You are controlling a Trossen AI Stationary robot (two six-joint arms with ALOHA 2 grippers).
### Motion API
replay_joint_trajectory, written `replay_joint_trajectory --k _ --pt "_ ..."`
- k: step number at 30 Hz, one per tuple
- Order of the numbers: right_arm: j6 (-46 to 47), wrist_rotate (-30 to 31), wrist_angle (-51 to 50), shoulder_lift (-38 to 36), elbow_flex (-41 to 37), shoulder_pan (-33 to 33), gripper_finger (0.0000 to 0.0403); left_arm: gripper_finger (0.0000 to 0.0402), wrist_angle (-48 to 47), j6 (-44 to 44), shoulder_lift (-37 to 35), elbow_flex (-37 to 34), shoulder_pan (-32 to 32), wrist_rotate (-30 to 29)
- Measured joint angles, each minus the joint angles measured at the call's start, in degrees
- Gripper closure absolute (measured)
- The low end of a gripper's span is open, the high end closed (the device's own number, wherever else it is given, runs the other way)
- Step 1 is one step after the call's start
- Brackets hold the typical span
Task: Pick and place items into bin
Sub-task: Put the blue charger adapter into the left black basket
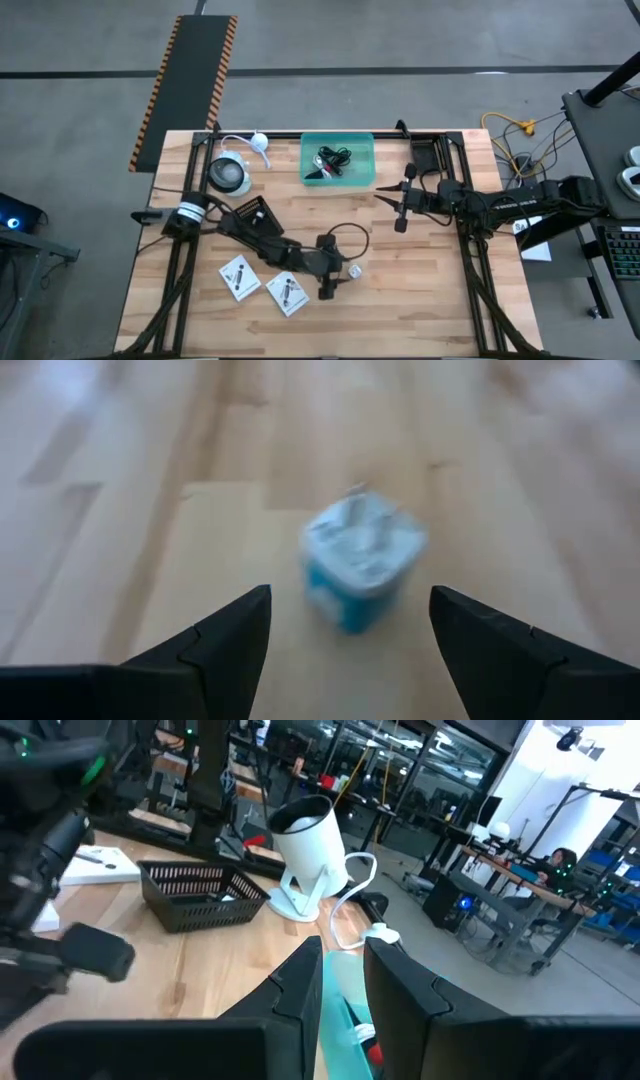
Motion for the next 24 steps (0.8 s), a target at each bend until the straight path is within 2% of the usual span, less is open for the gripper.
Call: replay_joint_trajectory --k 2,7,14,18,24 --pt "-0.02 0.01 0.17 -0.07 0.00 0.00 0.0337 0.0146 -0.52 -1.02 0.05 -0.14 0.01 -1.91" --pt "0.00 0.01 -0.02 -0.07 0.00 0.00 0.0337 0.0146 0.26 -0.29 0.05 -0.14 -0.01 -2.38" --pt "0.11 0.01 -0.66 -0.05 0.00 0.00 0.0337 0.0146 0.37 4.73 0.05 -0.14 -0.09 3.74" --pt "0.11 -0.01 -0.73 -0.03 0.00 0.00 0.0337 0.0146 2.19 11.18 0.05 -0.14 0.26 3.93" --pt "0.12 -0.02 -0.79 -0.03 0.00 0.00 0.0337 0.0146 2.99 11.16 0.05 -0.14 2.32 3.63"
